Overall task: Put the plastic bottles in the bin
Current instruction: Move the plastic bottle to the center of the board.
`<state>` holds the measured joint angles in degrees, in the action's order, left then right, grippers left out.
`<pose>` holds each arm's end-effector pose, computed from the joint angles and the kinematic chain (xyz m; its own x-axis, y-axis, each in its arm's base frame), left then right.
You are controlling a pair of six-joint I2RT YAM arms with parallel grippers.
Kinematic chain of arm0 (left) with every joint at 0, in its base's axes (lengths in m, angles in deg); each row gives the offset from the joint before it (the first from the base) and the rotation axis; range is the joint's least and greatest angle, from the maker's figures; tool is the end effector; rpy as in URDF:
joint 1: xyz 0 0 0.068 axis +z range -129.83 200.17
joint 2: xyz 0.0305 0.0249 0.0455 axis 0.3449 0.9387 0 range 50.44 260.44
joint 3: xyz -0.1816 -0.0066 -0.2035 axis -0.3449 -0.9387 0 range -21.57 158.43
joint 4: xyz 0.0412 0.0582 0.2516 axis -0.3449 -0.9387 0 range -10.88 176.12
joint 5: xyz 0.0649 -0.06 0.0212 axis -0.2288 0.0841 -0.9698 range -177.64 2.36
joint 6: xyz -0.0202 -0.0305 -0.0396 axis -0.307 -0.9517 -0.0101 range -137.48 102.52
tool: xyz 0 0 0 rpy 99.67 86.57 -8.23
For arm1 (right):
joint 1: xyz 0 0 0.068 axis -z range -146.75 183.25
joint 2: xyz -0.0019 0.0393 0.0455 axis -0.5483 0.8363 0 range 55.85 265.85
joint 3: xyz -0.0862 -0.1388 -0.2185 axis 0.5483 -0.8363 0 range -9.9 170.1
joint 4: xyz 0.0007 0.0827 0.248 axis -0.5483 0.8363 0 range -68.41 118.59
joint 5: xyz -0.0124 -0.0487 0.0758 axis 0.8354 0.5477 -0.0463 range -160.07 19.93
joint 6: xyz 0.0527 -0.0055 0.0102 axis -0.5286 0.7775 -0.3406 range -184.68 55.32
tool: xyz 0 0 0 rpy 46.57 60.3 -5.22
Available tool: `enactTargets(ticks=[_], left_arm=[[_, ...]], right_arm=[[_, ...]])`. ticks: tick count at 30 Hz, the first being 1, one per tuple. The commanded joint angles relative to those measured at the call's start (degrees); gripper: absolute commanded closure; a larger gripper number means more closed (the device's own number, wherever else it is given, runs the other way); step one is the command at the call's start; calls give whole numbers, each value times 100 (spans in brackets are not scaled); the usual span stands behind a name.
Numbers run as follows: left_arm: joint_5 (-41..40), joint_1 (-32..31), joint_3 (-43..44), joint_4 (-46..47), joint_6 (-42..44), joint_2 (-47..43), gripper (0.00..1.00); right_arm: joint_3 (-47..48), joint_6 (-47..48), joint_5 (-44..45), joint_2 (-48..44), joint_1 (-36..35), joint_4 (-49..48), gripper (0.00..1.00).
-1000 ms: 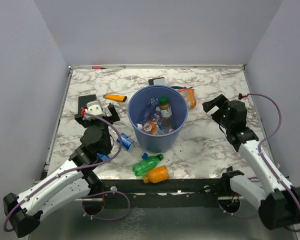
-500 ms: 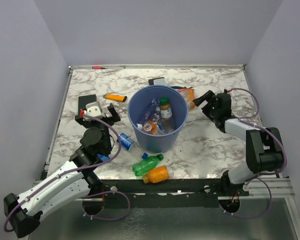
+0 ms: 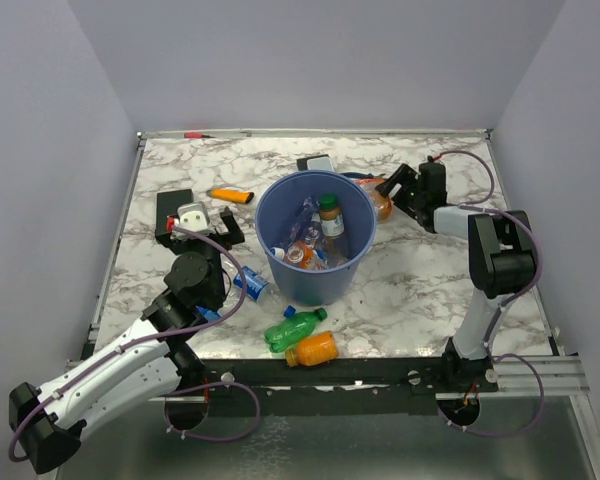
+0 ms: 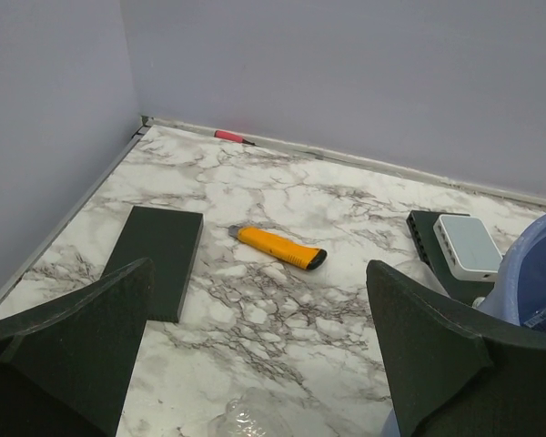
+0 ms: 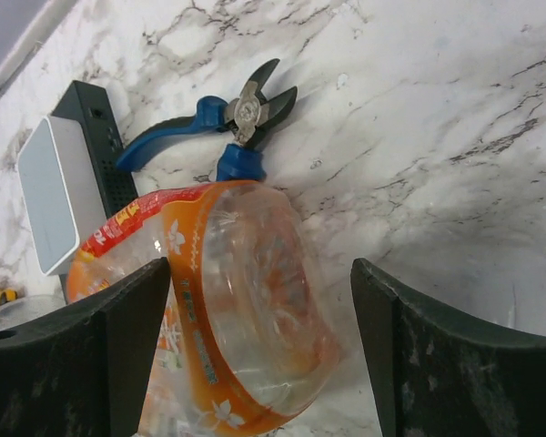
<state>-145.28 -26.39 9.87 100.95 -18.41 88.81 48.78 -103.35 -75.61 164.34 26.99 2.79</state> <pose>0.1289 -0.0924 0.3202 0.0976 -0.1156 -0.9885 -0.1851 0.9738 -0.1322 0.3986 0.0471 0.1591 -0.5190 0.5687 -0.6381 0.1709 0.8005 0.5745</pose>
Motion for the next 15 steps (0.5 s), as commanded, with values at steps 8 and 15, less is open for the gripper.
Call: enactTargets(ticks=[8,15], left_arm=[[397,16,103,-155,-285,21,1],[480,16,81,-186,-383,2,1]], right_arm=[[-1187,-244,-315,-804,2,-186,44],[-2381,-644,-409,-1900,-59,-251,52]])
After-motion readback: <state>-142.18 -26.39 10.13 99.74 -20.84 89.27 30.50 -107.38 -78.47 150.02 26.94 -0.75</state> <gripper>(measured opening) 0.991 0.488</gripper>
